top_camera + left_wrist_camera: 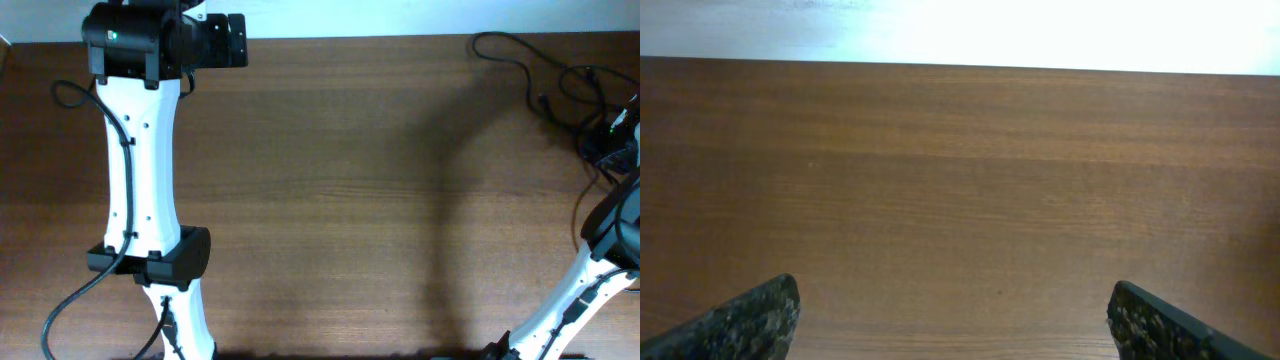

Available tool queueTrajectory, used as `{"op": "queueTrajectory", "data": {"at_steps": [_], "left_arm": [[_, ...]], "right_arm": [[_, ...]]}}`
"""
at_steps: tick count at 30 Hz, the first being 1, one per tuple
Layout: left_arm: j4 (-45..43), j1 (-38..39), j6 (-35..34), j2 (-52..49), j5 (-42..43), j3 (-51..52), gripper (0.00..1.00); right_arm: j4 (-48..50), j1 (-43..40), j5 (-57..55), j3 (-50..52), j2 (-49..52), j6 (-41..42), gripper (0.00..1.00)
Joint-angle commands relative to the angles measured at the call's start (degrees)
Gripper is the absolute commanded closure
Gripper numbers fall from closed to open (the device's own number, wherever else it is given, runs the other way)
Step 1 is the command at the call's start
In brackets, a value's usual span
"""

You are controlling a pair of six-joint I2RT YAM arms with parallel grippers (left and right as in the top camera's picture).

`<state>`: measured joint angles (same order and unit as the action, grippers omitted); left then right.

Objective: Untangle cables

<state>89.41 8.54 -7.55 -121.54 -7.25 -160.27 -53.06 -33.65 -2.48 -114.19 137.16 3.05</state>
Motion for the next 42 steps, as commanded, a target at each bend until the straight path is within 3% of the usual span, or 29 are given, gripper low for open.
{"op": "queueTrajectory", "data": {"at_steps": [1,24,25,26,34,42], "left_arm": [[0.07,-0.17,-0.68,0.02,0.39,-0.04,0.01],[-0.09,-0.17,-0.70,0.02,0.42,-0.04,0.01],[-0.07,-0.17,-0.70,0.02,0.42,-0.04,0.01],[-0.07,-0.17,-0.70,0.02,0.42,-0.04,0.01],[-0.11,-0.17,-0.68,0.02,0.39,-0.04,0.01],[-0.17,-0.17,-0.68,0.02,0.39,-0.04,0.01]], "right_arm": [[0.42,0.09,0.28,0.42,0.26,0.46,0.49],[0.39,-1.20,0.55,0.44,2.67,0.46,0.50],[0.37,-1.20,0.55,0.44,2.78,0.48,0.59],[0.35,-1.20,0.57,0.44,2.84,0.50,0.96],[-0.20,-0.96,0.52,-0.28,2.08,3.69,0.96],[-2.47,-0.44,0.55,-3.15,-10.49,6.97,0.96]]}}
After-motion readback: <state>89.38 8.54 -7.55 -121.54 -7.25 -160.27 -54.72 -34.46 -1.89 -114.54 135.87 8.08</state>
